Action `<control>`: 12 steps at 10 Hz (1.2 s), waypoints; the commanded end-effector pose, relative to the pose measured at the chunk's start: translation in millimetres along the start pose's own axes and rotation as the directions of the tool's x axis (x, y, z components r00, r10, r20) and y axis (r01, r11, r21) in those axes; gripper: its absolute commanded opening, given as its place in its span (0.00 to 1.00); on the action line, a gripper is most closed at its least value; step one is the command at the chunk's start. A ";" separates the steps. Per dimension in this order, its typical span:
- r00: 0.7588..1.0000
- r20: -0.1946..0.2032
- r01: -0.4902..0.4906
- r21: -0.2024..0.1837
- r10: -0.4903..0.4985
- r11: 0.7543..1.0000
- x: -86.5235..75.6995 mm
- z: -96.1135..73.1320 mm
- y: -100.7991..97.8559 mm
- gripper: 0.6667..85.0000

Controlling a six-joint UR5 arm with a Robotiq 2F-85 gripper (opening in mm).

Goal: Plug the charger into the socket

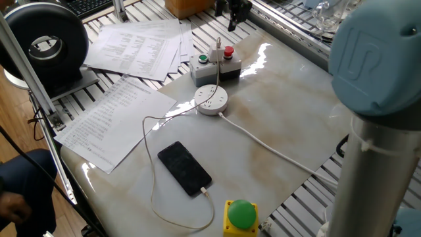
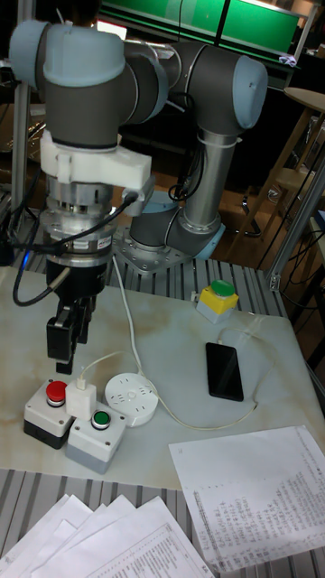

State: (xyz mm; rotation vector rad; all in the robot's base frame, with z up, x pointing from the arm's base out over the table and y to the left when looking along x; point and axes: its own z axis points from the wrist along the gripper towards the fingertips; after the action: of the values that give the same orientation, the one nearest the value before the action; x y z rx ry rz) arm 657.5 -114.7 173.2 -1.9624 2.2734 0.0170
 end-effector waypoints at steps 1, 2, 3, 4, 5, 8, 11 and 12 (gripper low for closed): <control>1.000 0.001 -0.002 0.000 0.002 1.000 4.6 16.8 -5.3 0.74; 0.999 0.018 -0.026 -0.011 0.027 1.000 1.6 21.6 -3.3 0.74; 0.997 0.035 -0.072 -0.028 0.073 0.997 -2.3 26.8 -0.4 0.74; 0.995 0.032 -0.096 -0.033 0.097 0.995 -1.7 30.8 -0.3 0.74; 0.994 0.034 -0.107 -0.038 0.108 0.994 -1.6 36.5 0.3 0.74; 0.989 0.022 -0.144 -0.059 0.146 0.988 -0.3 49.5 5.2 0.76; 0.980 0.040 -0.192 -0.083 0.196 0.978 -3.9 58.9 14.6 0.78; 0.977 0.045 -0.204 -0.092 0.209 0.975 -6.4 60.7 17.0 0.79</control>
State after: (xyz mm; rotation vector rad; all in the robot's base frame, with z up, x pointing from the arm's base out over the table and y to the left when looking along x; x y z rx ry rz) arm 651.8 -107.6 118.5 -1.7912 2.4388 0.1396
